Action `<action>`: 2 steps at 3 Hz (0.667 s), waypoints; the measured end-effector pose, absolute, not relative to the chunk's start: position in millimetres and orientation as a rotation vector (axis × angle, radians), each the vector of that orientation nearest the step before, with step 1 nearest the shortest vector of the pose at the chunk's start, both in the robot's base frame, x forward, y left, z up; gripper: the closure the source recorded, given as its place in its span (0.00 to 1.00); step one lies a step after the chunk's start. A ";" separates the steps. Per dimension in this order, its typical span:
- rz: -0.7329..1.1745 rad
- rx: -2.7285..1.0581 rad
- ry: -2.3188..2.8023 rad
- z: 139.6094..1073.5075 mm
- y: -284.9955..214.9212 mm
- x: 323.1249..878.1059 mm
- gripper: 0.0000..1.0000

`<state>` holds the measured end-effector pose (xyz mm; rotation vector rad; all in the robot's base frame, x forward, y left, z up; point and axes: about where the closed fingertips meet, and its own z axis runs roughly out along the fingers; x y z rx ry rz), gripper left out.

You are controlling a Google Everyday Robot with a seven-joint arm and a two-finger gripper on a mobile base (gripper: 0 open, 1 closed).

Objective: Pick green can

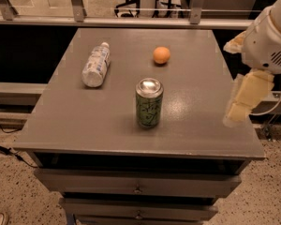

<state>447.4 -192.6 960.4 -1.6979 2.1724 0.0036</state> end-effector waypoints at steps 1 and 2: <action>0.196 -1.668 2.085 932.6 -152.3 456.4 0.00; 0.375 -1.632 1.980 916.8 -109.1 457.5 0.00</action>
Offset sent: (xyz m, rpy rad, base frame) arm 0.0096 0.1399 -0.0577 0.5371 0.0433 0.1723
